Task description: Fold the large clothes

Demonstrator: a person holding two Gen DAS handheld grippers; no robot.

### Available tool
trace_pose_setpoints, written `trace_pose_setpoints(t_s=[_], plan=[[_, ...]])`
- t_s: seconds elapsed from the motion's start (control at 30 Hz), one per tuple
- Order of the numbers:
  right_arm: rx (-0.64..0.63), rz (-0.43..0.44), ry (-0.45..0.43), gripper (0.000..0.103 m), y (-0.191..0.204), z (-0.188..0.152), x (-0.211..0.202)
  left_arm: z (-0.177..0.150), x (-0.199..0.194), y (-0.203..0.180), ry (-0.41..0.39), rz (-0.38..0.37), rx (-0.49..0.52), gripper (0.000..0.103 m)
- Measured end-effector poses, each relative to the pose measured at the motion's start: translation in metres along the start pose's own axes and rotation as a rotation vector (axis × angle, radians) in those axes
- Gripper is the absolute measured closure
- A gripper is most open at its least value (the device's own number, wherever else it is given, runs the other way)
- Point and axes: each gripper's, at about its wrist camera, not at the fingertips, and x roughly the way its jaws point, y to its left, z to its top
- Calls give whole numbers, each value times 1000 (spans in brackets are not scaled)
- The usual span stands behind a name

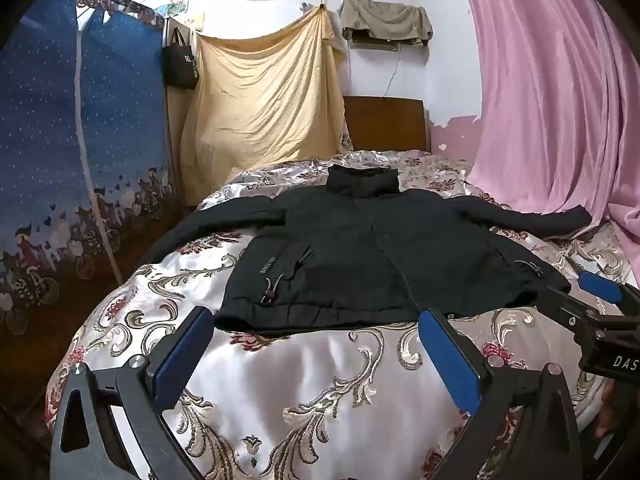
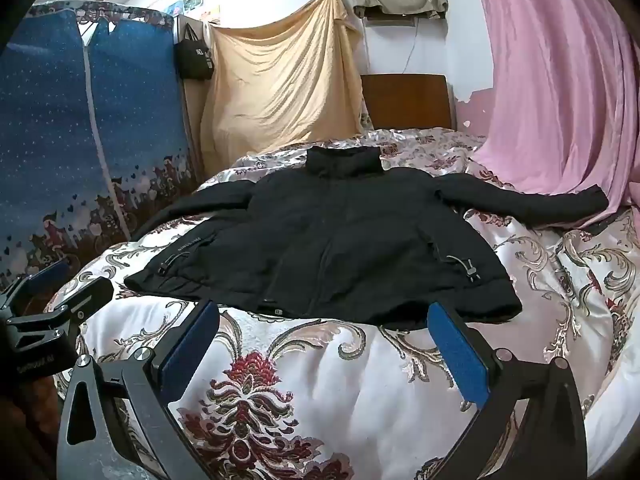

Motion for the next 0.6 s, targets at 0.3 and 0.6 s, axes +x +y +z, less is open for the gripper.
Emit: trace_pose_setpoints(t_s=[0.3, 0.6], plan=[[5, -1, 6, 1, 0, -1, 1, 0, 0, 0, -2, 0, 0, 0], [7, 1, 10, 1, -1, -1, 1, 0, 0, 0, -2, 0, 1, 0]])
